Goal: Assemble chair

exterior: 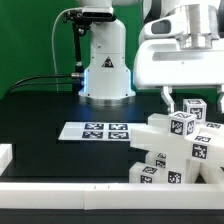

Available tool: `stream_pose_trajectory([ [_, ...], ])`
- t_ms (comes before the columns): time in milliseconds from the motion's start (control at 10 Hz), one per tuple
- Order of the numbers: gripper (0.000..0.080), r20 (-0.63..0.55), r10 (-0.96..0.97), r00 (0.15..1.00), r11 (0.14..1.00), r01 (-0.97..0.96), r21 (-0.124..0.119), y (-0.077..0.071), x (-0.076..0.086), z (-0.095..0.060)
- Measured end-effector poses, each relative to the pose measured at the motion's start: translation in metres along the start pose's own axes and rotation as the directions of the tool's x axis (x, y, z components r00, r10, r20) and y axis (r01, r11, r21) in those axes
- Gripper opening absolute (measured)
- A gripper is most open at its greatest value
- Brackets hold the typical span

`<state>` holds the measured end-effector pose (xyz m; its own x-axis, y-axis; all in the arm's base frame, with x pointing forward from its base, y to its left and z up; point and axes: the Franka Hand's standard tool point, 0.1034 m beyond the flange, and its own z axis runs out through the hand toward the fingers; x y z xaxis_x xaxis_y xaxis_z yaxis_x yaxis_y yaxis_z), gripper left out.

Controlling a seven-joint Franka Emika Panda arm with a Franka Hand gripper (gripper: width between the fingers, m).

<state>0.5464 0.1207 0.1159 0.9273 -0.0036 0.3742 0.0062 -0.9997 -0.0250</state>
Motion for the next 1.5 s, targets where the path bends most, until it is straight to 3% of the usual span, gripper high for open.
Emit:
stream_pose_trajectory([
  [100, 0.0640, 0.132, 0.017, 0.991, 1.000, -0.016, -0.006, 0.0015, -0.0017, -0.0011],
  [300, 0.0648, 0.290, 0.037, 0.956, 0.999, -0.033, -0.020, 0.0043, 0.0038, -0.0027],
  [600, 0.0649, 0.319, 0.079, 0.944, 0.997, -0.072, -0.036, 0.0083, 0.0053, -0.0014],
  [700, 0.0565, 0.319, 0.093, 0.943, 0.996, -0.084, -0.040, 0.0085, 0.0053, -0.0013],
  [800, 0.0430, 0.317, 0.137, 0.938, 0.991, -0.126, -0.054, 0.0083, 0.0052, -0.0012],
  [900, 0.0430, 0.311, 0.225, 0.923, 0.974, -0.210, -0.082, 0.0077, 0.0050, -0.0012],
  [1000, 0.0281, 0.306, 0.280, 0.910, 0.960, -0.262, -0.100, 0.0077, 0.0050, -0.0012],
  [1100, 0.0281, 0.302, 0.318, 0.899, 0.948, -0.298, -0.111, 0.0076, 0.0050, -0.0012],
  [1200, 0.0281, 0.289, 0.413, 0.864, 0.911, -0.388, -0.142, 0.0070, 0.0046, -0.0011],
  [1300, 0.0281, 0.264, 0.538, 0.801, 0.843, -0.505, -0.183, 0.0061, 0.0042, -0.0011],
  [1400, 0.0281, 0.247, 0.612, 0.751, 0.791, -0.576, -0.206, 0.0075, 0.0043, -0.0010],
  [1500, 0.0281, 0.225, 0.733, 0.642, 0.680, -0.696, -0.231, 0.0087, 0.0048, -0.0008],
])
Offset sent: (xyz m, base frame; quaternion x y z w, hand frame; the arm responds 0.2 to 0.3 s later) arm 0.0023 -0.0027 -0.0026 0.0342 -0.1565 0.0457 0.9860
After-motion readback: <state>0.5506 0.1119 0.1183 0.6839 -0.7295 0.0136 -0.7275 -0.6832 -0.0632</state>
